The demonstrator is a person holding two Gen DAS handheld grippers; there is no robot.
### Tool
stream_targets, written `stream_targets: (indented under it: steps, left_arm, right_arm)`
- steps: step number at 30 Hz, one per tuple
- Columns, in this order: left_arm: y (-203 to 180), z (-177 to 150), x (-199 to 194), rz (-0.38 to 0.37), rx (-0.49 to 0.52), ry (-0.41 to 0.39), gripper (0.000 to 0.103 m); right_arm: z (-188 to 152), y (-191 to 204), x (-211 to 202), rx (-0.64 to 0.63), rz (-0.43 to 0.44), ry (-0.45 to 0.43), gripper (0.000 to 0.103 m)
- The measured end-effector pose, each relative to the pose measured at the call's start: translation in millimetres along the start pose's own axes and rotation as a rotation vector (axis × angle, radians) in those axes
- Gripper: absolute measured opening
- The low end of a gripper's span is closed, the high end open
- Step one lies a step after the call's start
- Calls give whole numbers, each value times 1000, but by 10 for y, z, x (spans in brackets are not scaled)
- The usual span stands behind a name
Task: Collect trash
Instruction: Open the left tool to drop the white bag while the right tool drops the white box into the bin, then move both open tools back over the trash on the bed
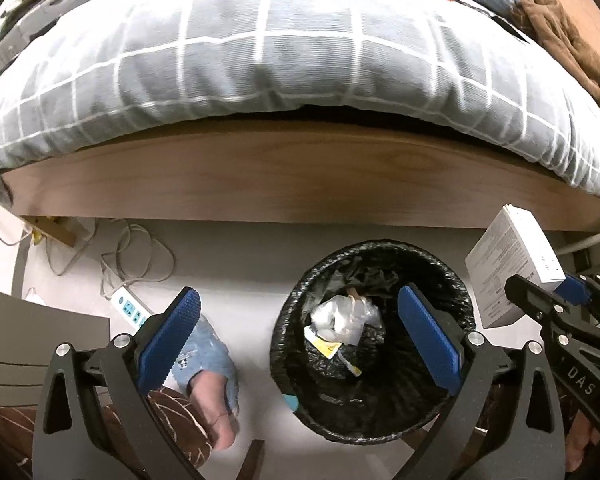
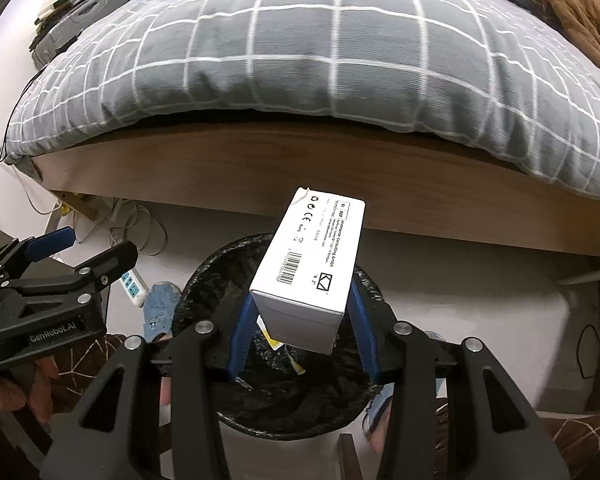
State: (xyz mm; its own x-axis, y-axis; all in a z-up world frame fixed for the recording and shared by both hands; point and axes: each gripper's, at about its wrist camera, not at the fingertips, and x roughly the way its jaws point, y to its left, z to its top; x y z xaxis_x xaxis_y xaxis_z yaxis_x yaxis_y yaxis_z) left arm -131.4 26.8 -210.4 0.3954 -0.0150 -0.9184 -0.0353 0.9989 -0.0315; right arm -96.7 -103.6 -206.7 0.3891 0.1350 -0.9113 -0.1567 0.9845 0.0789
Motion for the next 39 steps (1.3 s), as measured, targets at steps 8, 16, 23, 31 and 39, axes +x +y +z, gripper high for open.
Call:
stream_targets:
  steps: [8,16,23,31,39]
  left_arm:
    - [133,-36,43,11,-10,14,97]
    - [168,-1,-10,17,-24,-5,97]
    - [142,113,-201,24,-21,-55,97]
    - [63,282,-466,9,-11,-122,97]
    - [-12,502,-740,1,-15,-190,97]
  right_arm:
    - [-34,243,112,-29,6,17,44]
    - [-11,322,-26,-63,-37,-60,70]
    - [108,242,-294,-33,-72,-169,87]
    - [266,59,-639,-10,-121,-265,95]
    - [398,-68,-915,12,-141,-339,95]
